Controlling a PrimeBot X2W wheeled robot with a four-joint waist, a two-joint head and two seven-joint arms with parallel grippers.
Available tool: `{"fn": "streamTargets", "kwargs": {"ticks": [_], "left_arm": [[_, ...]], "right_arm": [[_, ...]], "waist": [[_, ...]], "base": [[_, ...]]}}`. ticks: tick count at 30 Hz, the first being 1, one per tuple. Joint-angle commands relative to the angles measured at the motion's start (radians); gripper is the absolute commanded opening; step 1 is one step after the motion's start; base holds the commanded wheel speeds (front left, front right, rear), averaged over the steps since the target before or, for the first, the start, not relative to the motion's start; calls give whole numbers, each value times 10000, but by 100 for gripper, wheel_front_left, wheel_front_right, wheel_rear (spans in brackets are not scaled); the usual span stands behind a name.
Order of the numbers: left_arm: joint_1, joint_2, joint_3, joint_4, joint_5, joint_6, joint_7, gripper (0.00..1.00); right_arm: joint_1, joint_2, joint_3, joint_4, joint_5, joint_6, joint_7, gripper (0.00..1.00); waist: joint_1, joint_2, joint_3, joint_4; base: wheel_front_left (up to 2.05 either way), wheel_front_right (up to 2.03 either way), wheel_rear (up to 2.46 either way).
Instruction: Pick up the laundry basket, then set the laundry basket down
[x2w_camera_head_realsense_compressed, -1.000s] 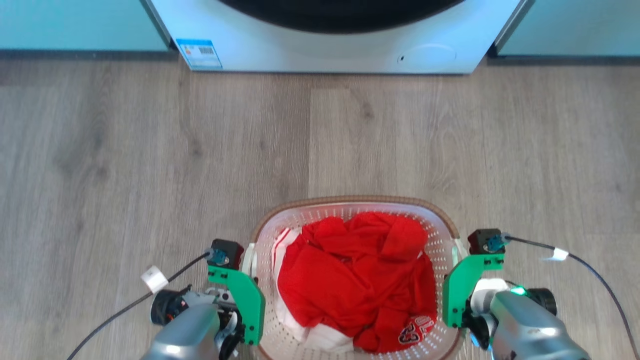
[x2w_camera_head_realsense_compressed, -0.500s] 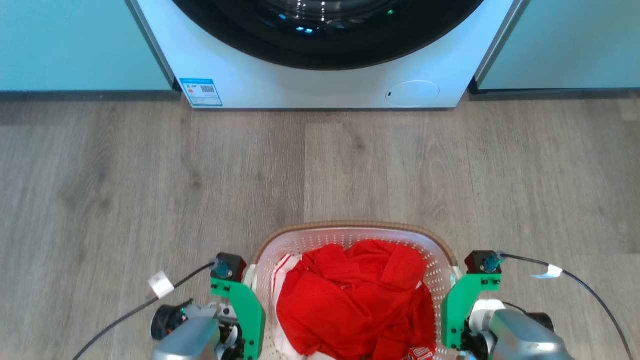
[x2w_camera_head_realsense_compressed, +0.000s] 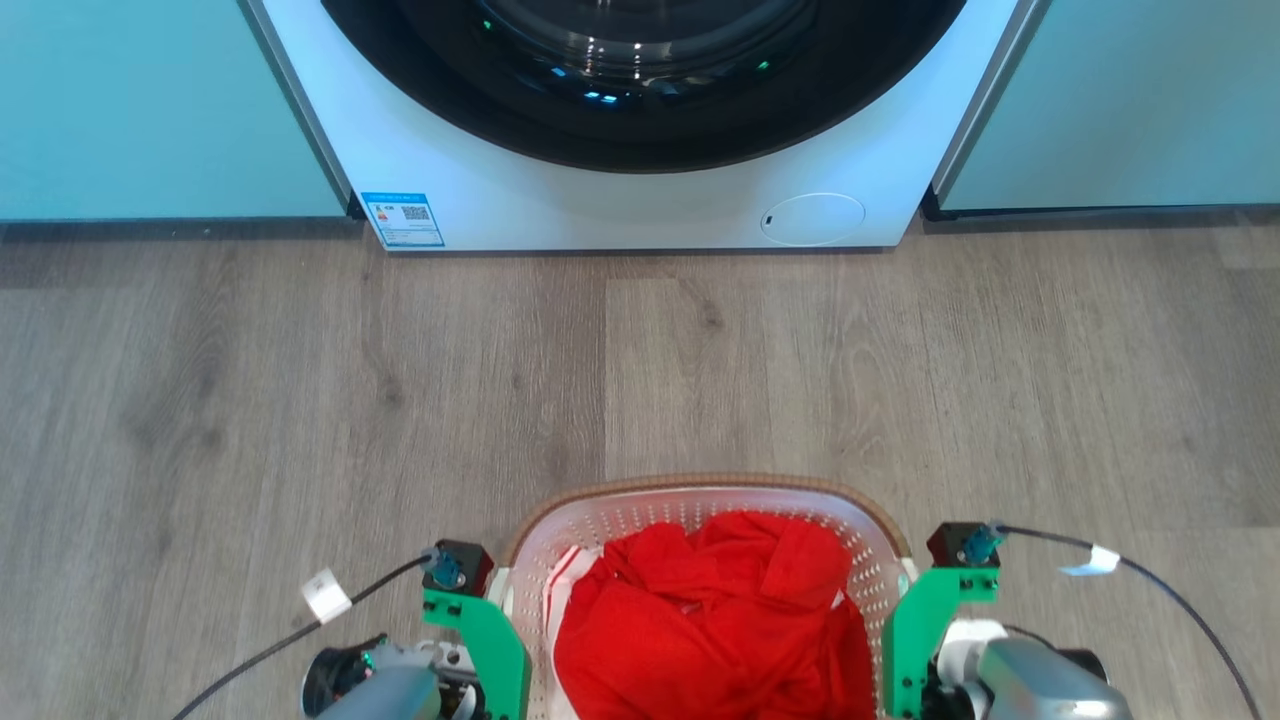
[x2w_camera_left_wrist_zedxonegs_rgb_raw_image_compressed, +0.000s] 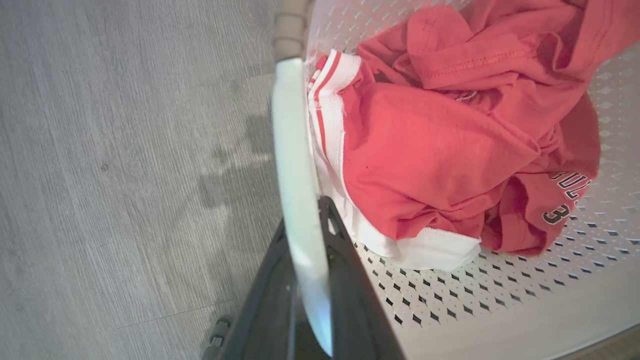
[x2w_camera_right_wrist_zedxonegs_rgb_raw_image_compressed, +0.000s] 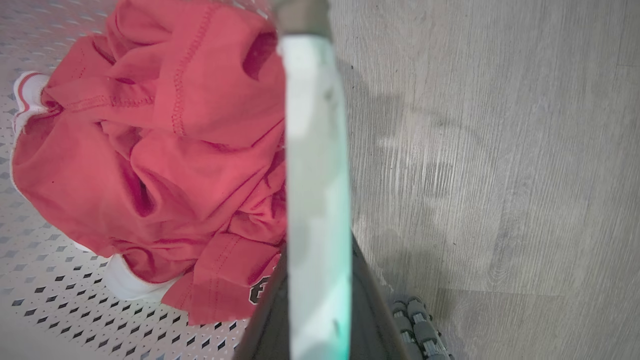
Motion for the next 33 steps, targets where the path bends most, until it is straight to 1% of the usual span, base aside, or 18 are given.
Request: {"fn": "streamTargets", "kwargs": {"ticks": [1, 33], "left_arm": [[-204, 238, 73, -20, -84, 32, -49, 0], [-384, 238, -466, 2, -761, 135, -228, 0]], "right_arm": [[104, 51, 183, -93, 104, 56, -15, 0], [-270, 51, 1350, 84, 1242, 56, -295, 0]], "waist": [[0, 1, -9, -4], [0, 1, 80, -18]], "base": [[0, 0, 0], [0, 0, 0]]}}
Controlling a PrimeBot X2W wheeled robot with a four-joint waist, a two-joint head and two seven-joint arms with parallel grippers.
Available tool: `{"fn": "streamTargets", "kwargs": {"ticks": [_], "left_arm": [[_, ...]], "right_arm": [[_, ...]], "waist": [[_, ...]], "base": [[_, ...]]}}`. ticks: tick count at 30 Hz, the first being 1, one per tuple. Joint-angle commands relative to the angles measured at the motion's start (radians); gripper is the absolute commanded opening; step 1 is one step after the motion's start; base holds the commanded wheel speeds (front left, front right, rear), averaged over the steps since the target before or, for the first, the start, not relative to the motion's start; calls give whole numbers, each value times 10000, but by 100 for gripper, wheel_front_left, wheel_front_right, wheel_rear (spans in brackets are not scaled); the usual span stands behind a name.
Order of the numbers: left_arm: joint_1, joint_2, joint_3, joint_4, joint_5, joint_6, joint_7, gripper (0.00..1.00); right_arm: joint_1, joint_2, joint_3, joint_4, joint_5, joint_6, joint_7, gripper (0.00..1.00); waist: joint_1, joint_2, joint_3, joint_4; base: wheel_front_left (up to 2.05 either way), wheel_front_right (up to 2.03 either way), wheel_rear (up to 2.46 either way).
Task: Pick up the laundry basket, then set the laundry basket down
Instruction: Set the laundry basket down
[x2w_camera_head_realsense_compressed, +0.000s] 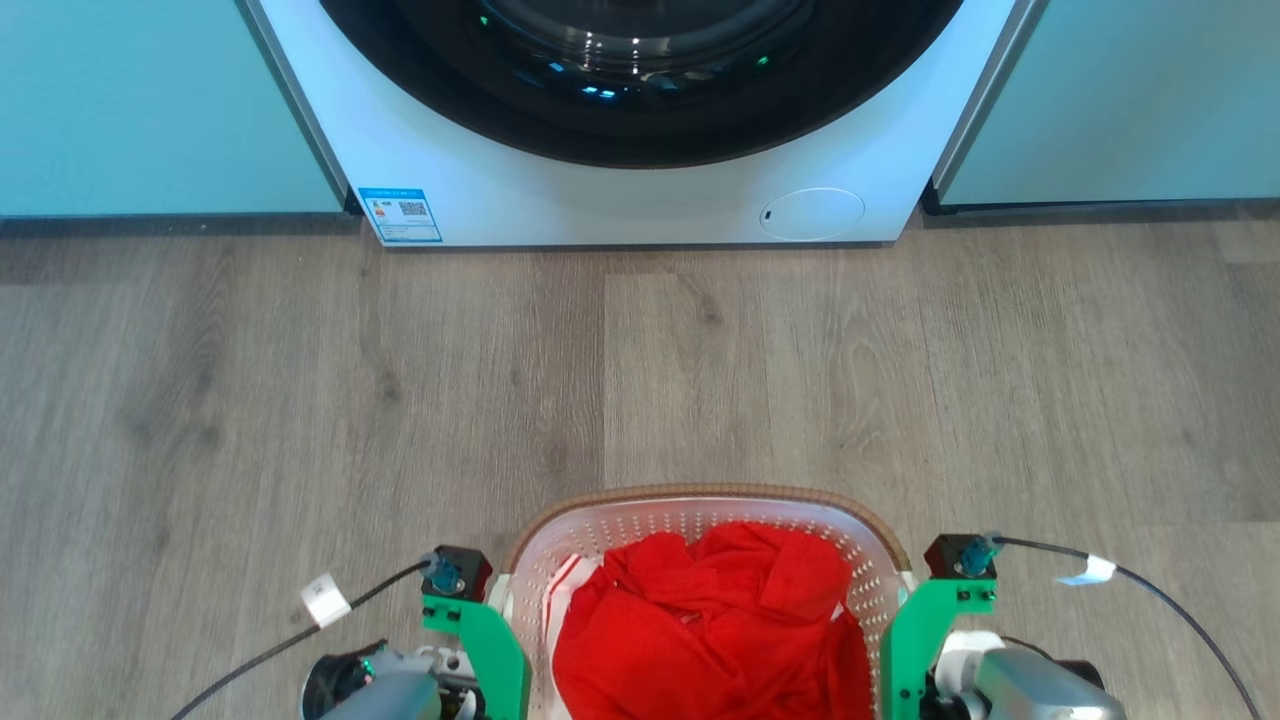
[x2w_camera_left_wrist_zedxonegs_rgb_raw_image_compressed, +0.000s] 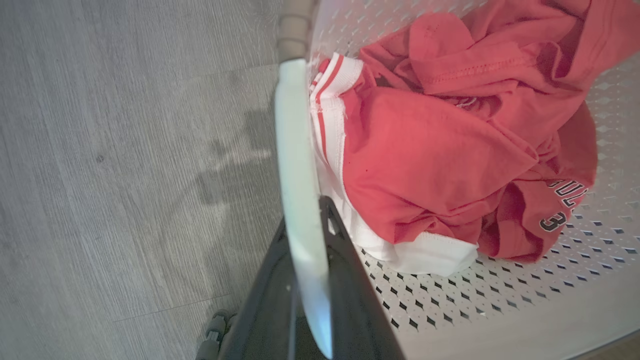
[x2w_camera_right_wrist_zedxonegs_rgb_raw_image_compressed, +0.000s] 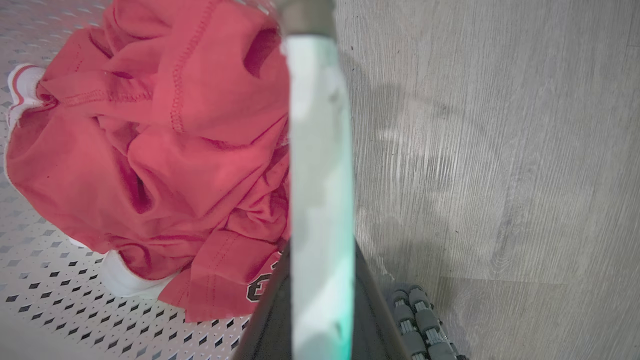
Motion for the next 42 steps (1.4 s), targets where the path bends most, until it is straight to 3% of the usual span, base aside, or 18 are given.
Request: {"fn": "streamTargets", "kwargs": {"ticks": [1, 14, 27, 42], "left_arm": [[-414, 212, 110, -22, -71, 46, -140, 0], [-847, 212, -32, 28, -214, 122, -366, 0], [-2125, 212, -90, 117, -261, 136, -697, 0], [-4242, 212, -47, 215, -261, 170, -1153, 0]], "right_arm": [[-322, 53, 149, -79, 68, 56, -183, 0], [-734, 53, 441, -42, 346, 56, -369, 0], [-2008, 53, 534, -13, 425, 56, -679, 0], [-3895, -146, -1078, -9, -1254, 56, -812, 0]], "waist": [[0, 0, 33, 2], [0, 0, 634, -33], [0, 0, 2170, -1], [0, 0, 4637, 237]], "base": [[0, 0, 0], [0, 0, 0], [0, 0, 0], [0, 0, 0]]}}
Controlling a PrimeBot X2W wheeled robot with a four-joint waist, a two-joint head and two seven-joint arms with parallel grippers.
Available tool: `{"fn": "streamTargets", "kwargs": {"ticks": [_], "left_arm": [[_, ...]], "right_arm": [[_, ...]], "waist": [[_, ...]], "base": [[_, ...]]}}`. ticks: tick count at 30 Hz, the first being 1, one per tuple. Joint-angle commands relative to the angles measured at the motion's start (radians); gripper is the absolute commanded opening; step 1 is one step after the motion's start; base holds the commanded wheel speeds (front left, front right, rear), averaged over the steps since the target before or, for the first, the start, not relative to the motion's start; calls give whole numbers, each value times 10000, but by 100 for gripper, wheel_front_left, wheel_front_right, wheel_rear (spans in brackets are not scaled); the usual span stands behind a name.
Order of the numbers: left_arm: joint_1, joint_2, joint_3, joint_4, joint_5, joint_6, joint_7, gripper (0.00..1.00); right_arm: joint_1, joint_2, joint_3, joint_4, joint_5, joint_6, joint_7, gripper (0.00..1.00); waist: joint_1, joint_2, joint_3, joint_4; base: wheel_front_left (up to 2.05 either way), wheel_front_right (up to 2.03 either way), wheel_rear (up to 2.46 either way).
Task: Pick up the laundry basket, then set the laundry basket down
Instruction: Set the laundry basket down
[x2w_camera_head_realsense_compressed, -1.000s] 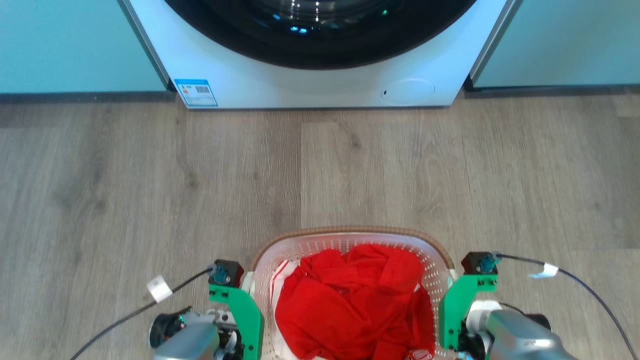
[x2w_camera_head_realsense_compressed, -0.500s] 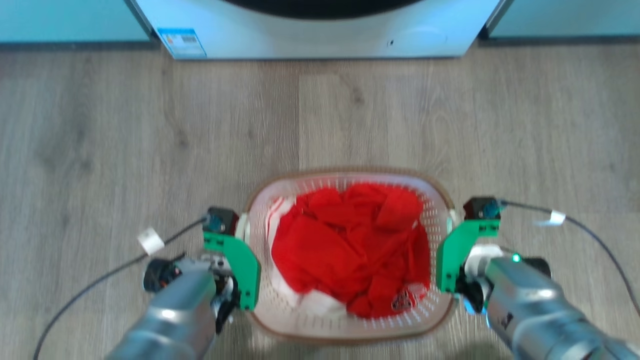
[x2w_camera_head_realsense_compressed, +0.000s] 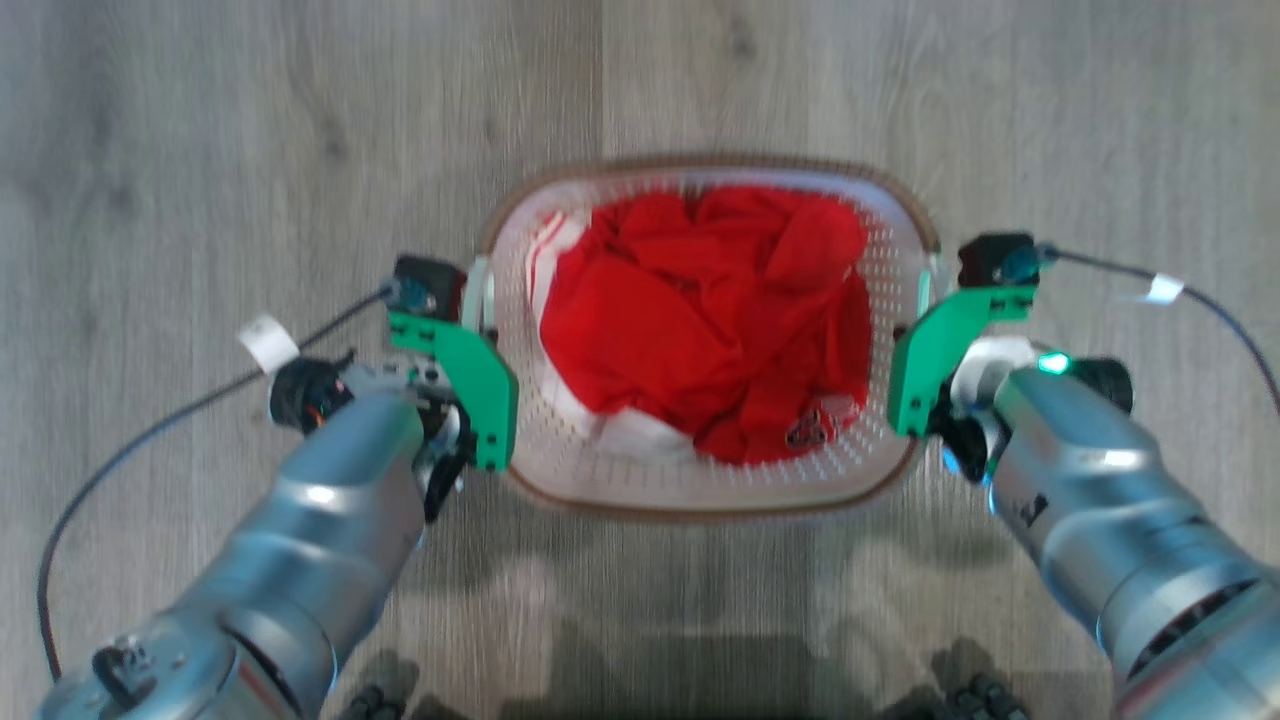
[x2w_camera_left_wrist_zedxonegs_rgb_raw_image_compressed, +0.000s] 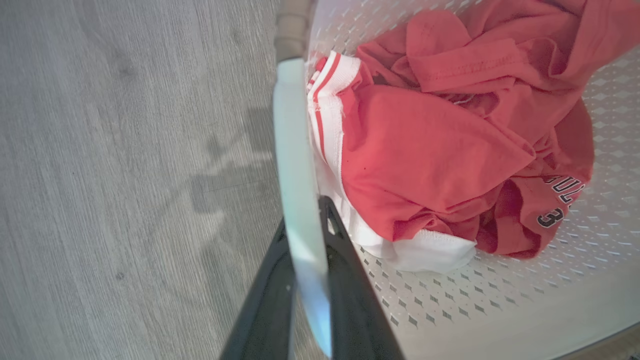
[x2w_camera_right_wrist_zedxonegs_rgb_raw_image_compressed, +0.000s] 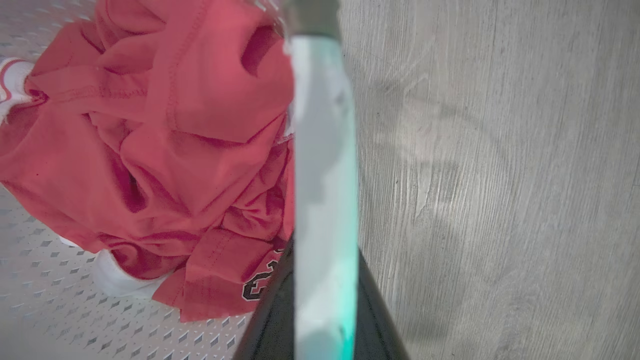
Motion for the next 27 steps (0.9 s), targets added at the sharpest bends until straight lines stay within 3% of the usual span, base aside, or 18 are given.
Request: {"fn": "streamTargets", "kwargs": {"ticks": [1, 12, 27], "left_arm": [[-438, 206, 176, -74, -61, 77, -157, 0], [-1618, 206, 62, -45, -92, 87, -378, 0], [-2167, 206, -163, -79, -212, 164, -461, 0]], "right_arm": [[-117, -2, -150, -137, -313, 56, -125, 0], [-969, -11, -1792, -137, -2196, 56, -116, 0], [-1337, 137, -3645, -136, -4214, 56, -76, 0]], "waist": [[-3, -1, 662, 141], [-3, -1, 2087, 277], [-3, -1, 2811, 346]], "base": [[0, 0, 0], [0, 0, 0], [0, 0, 0]]}}
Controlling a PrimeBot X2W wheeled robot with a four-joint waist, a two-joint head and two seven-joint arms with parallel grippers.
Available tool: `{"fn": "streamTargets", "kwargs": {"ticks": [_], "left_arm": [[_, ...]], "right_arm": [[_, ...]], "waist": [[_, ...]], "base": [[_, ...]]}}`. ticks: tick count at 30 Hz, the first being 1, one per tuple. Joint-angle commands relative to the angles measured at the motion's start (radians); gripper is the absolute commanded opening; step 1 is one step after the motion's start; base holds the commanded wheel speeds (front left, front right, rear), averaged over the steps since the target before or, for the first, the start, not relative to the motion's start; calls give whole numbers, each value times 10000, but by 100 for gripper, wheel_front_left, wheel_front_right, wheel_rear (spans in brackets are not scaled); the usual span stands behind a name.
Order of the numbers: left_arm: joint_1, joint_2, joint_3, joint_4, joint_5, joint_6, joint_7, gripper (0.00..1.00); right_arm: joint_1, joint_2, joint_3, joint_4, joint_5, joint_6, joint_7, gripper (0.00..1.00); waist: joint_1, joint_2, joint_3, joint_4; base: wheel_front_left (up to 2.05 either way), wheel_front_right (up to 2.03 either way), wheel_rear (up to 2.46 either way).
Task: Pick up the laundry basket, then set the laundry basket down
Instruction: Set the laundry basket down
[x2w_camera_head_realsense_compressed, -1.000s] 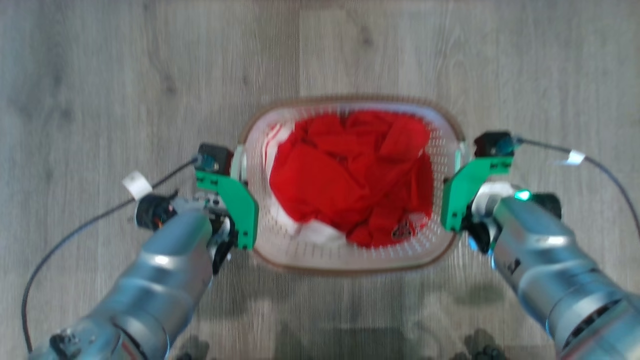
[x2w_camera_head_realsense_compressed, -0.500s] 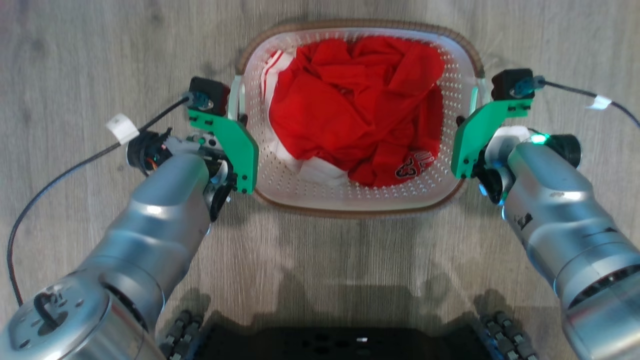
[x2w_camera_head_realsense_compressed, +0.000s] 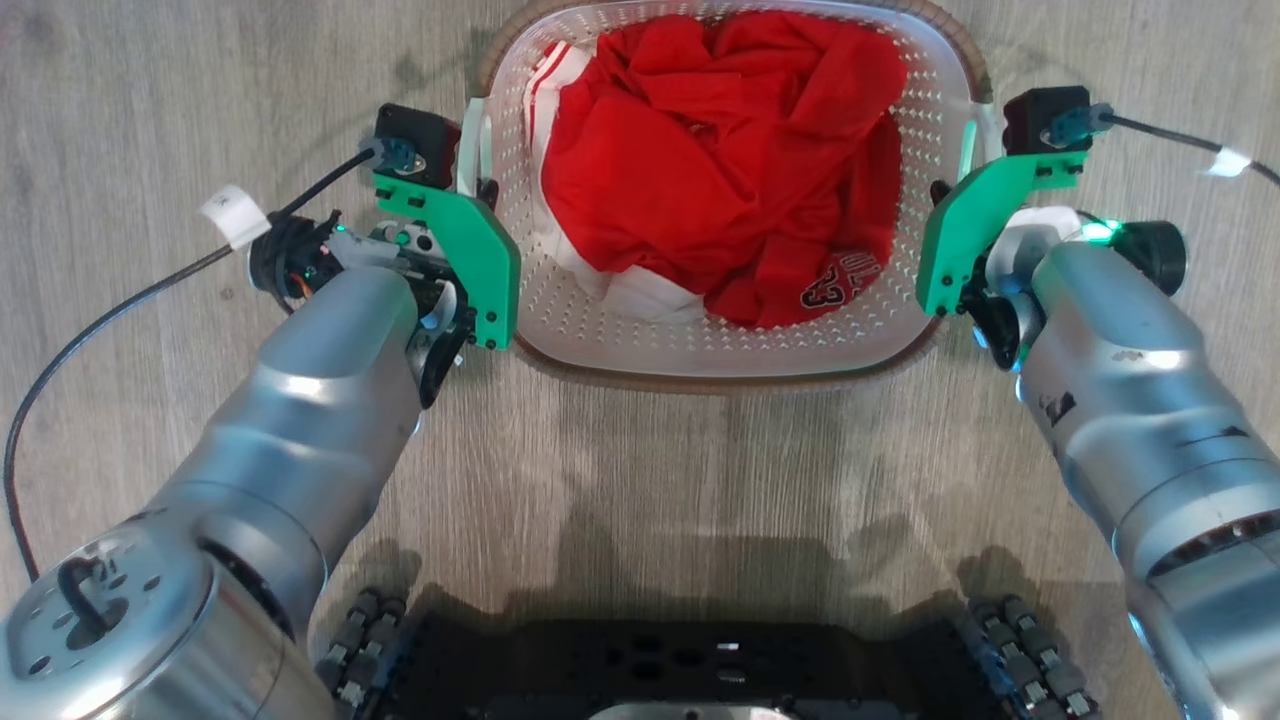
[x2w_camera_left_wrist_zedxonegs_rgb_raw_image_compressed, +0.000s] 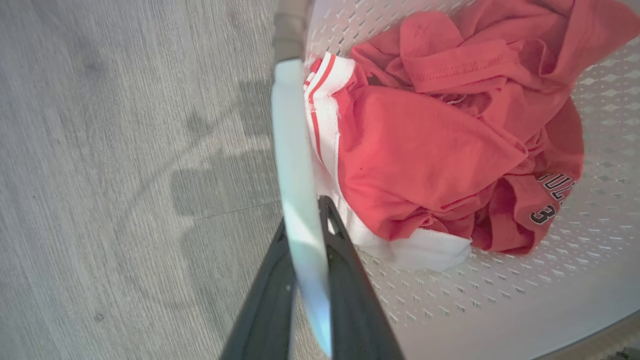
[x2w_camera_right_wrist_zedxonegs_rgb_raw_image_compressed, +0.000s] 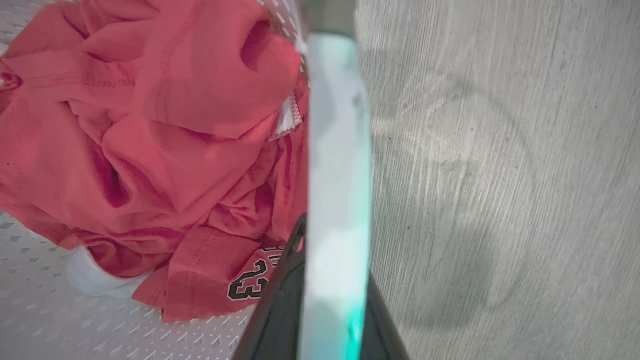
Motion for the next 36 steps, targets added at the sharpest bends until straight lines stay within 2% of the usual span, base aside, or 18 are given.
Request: {"fn": "streamTargets", "kwargs": {"ticks": [1, 13, 15, 17, 19, 20, 21, 22, 23, 24, 25, 26, 27, 36], "left_arm": [[-211, 246, -3, -24, -79, 99, -151, 0], [-439, 246, -204, 7, -185, 157, -221, 0], [-450, 246, -226, -8, -223, 196, -216, 0], [-461, 246, -235, -2, -266, 279, -236, 0], [-460, 246, -252, 5, -300, 349, -261, 0], [-458, 246, -262, 9, -317, 373, -267, 3], [-459, 246, -263, 16, -340, 408, -286, 22], [-458, 246, -268, 22, -360, 434, -295, 36], [-454, 246, -269, 28, -387, 451, -291, 37], [-451, 246, -258, 35, -424, 476, -294, 45], [-448, 246, -252, 41, -457, 499, -295, 45], [-444, 246, -249, 44, -487, 520, -299, 75], [-436, 246, -252, 44, -512, 536, -302, 100], [-387, 246, -256, 104, -663, 630, -580, 100]], "right_arm": [[185, 131, 29, -81, -186, 17, -70, 0], [126, 202, -933, -81, -1157, 17, -132, 0], [121, 203, -892, -81, -1163, 17, -216, 15], [103, 204, -860, -81, -1179, 17, -351, 36], [106, 204, -829, -81, -1171, 17, -404, 43], [105, 204, -814, -81, -1147, 17, -423, 46], [105, 204, -797, -81, -1125, 17, -439, 50], [100, 205, -779, -81, -1109, 17, -450, 74], [94, 205, -769, -81, -1101, 17, -474, 90], [86, 205, -770, -81, -1099, 17, -518, 100], [76, 205, -773, -81, -1115, 17, -573, 100], [71, 205, -780, -81, -1140, 17, -616, 100], [70, 205, -794, -81, -1160, 17, -637, 100], [-6, 205, -888, -81, -1292, 17, -1087, 100]], "waist": [[0, -1, 35, -1], [0, -1, 267, 40], [0, -1, 274, 52], [0, -1, 275, 50], [0, -1, 262, 45], [0, -1, 251, 44], [0, -1, 242, 42], [0, -1, 234, 41], [0, -1, 226, 37], [0, -1, 219, 35], [0, -1, 209, 33], [0, -1, 197, 32], [0, -1, 182, 33], [0, -1, -50, 32]], "base": [[0, 0, 0], [0, 0, 0], [0, 0, 0], [0, 0, 0], [0, 0, 0], [0, 0, 0], [0, 0, 0], [0, 0, 0], [0, 0, 0], [0, 0, 0], [0, 0, 0], [0, 0, 0], [0, 0, 0], [0, 0, 0]]}}
